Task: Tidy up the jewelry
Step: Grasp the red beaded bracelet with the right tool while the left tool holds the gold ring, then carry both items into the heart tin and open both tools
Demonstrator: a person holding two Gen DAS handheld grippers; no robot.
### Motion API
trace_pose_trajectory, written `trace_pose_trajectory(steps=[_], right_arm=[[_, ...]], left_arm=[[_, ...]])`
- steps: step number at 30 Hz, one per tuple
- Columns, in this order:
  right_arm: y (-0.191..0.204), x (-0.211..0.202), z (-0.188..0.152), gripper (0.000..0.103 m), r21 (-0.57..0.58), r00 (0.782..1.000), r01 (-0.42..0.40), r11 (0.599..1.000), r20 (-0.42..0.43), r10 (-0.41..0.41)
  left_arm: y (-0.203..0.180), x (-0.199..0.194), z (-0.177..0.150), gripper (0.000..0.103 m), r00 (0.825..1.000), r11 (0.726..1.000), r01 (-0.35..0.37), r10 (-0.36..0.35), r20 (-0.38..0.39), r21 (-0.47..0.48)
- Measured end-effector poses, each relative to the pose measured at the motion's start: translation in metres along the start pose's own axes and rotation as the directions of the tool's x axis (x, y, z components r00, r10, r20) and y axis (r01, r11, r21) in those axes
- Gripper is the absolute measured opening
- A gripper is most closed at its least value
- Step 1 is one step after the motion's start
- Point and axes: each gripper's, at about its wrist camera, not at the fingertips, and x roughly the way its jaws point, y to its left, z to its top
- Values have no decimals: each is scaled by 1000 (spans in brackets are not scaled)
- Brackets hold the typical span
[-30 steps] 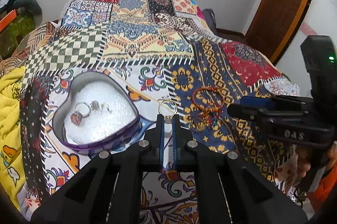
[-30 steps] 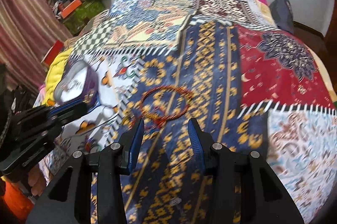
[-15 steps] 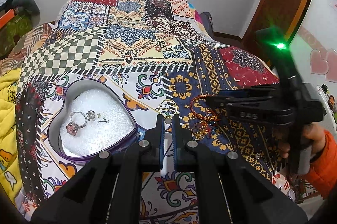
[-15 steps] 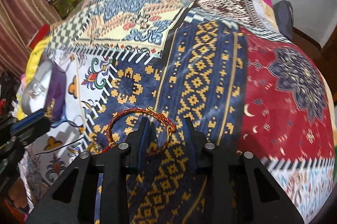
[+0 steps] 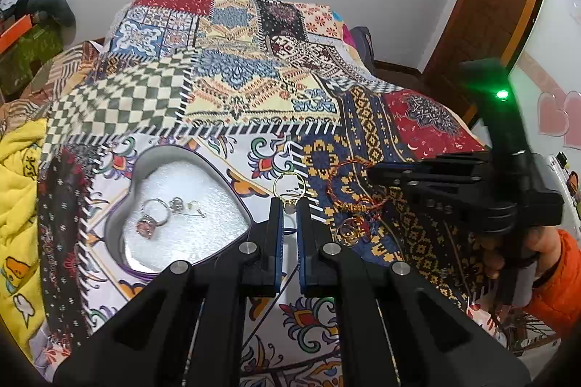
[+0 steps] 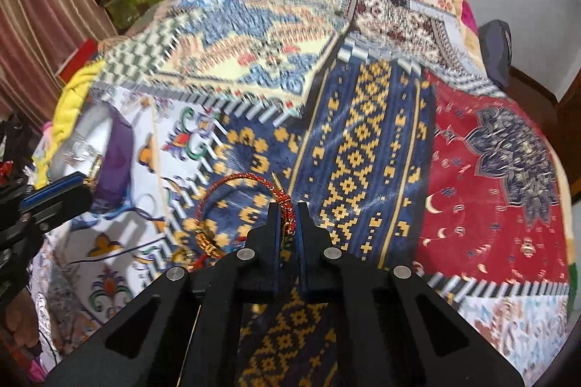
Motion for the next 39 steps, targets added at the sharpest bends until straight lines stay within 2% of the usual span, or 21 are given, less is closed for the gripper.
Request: trace_pose_trajectory(steps=[8, 17, 27, 39], right_arm=[[10, -51, 5, 7, 2, 995, -13, 1000, 100, 12], [24, -79, 11, 7, 7, 984, -22, 1000, 177, 21], [59, -73, 23, 7, -38, 980, -68, 997, 186, 74], [113, -28, 36, 7, -131, 986, -118, 984, 103, 132]], left_arm=[[-3, -28, 3, 5, 999, 1000, -16, 17, 48, -9], [5, -60, 8, 5, 993, 999, -51, 52, 104, -14], [33, -77, 8, 5, 989, 995, -70, 78, 129, -64], [67, -72, 6, 5, 987, 991, -115, 122, 104, -71]])
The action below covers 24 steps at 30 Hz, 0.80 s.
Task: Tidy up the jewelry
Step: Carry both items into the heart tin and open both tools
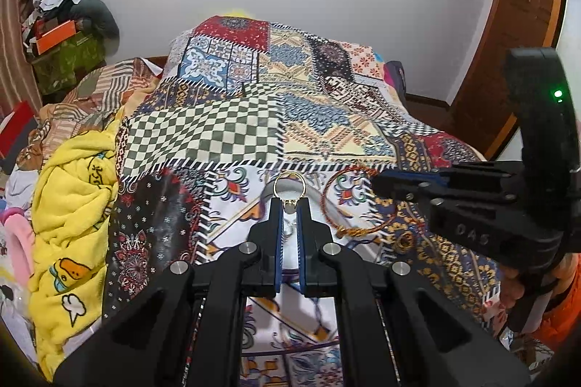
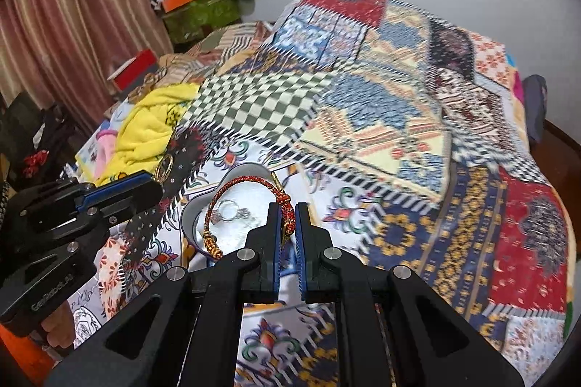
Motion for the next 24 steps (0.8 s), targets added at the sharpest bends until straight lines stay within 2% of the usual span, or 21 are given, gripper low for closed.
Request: trace_pose_trajectory(steps=[8, 24], right_arm=[[10, 40, 5, 7, -14, 996, -46, 999, -76, 45], [16, 55, 2, 7, -108, 991, -40, 993, -130, 26]], left_arm=[[17, 22, -7, 5, 999, 999, 8, -9, -44, -36], [14, 50, -16, 5, 994, 998, 49, -52, -100, -37]])
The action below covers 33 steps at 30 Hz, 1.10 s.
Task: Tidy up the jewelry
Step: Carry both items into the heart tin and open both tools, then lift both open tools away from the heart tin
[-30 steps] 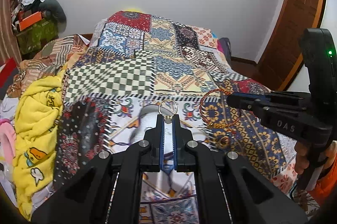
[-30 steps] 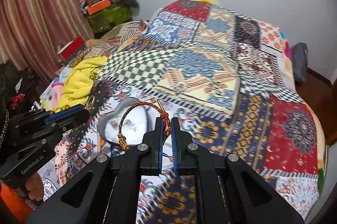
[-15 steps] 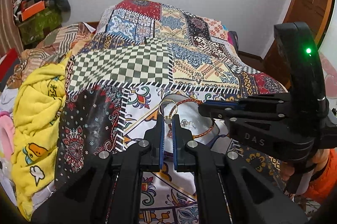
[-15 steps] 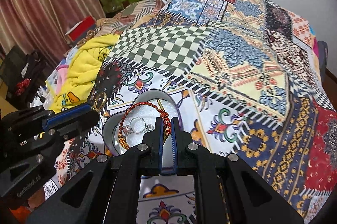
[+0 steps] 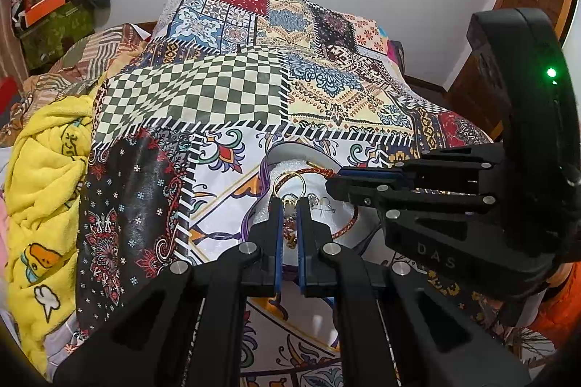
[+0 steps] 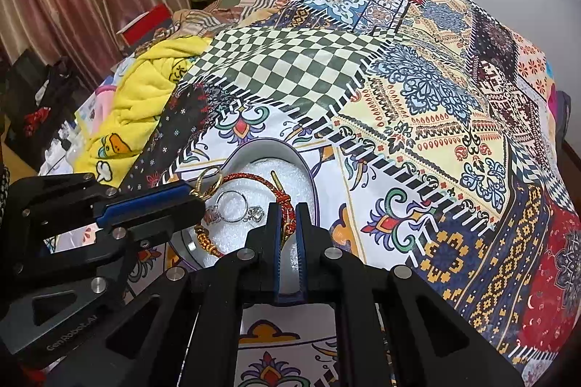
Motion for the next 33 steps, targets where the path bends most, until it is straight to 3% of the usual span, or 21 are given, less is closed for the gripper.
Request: trace_pose_trajectory(steps=[7, 12, 28, 33], right_arm=[[-5, -8, -3, 8, 29, 1000, -19, 999, -8, 19], [-12, -20, -5, 16, 43, 1000, -5, 999, 13, 4], [-37, -44, -27, 16, 126, 999, 9, 992, 33, -13], [-41, -55, -35, 17, 153, 999, 17, 988, 44, -24]], left_arm=[[-5, 1, 2, 5, 1000, 1000, 15, -15, -2, 4], [-15, 2, 4, 5, 1000, 999, 18, -18, -3, 31], [-30, 10, 0, 5, 999, 998, -15, 18, -50, 54], [-35, -2, 2, 19, 999, 997, -34, 36, -31, 64]])
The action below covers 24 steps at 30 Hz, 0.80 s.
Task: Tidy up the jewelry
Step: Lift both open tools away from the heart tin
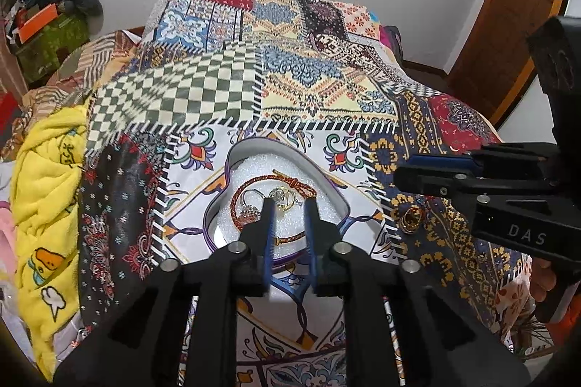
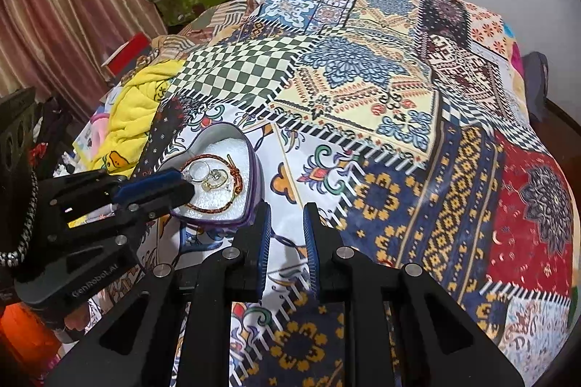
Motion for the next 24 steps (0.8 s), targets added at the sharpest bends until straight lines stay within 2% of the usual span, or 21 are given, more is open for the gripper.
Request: trace_pose_trajectory(steps=[2, 6, 7, 9, 12, 17, 24], right_arm=[[-2, -5, -2, 20, 10, 1000, 5, 1000, 7, -5], [-6, -18, -9, 40, 28, 999, 29, 999, 36, -30], [-6, -22, -10, 40, 30, 998, 38, 999, 45, -40], [-9, -29, -14, 40, 32, 996, 62, 998, 56, -64], [-15, -40, -20, 41, 48, 994, 78, 996, 69, -81], [-32, -56, -35, 41, 83, 988, 123, 989, 84, -130], [-53, -62, -60, 41, 113, 979, 186, 976, 59, -194]], left_arm=[[-3, -8, 1, 25, 1000, 1000, -5, 5, 15, 8], [-15, -25, 0, 35, 998, 999, -30, 28, 52, 43], [-19, -29, 0, 36, 998, 998, -34, 31, 57, 52], [-24, -34, 0, 47, 997, 997, -38, 34, 64, 62], [-32, -39, -3, 52, 997, 996, -39, 33, 71, 74], [-40, -35, -11, 54, 999, 998, -20, 18, 38, 62], [-48, -13, -27, 54, 999, 999, 21, -19, -43, 39]])
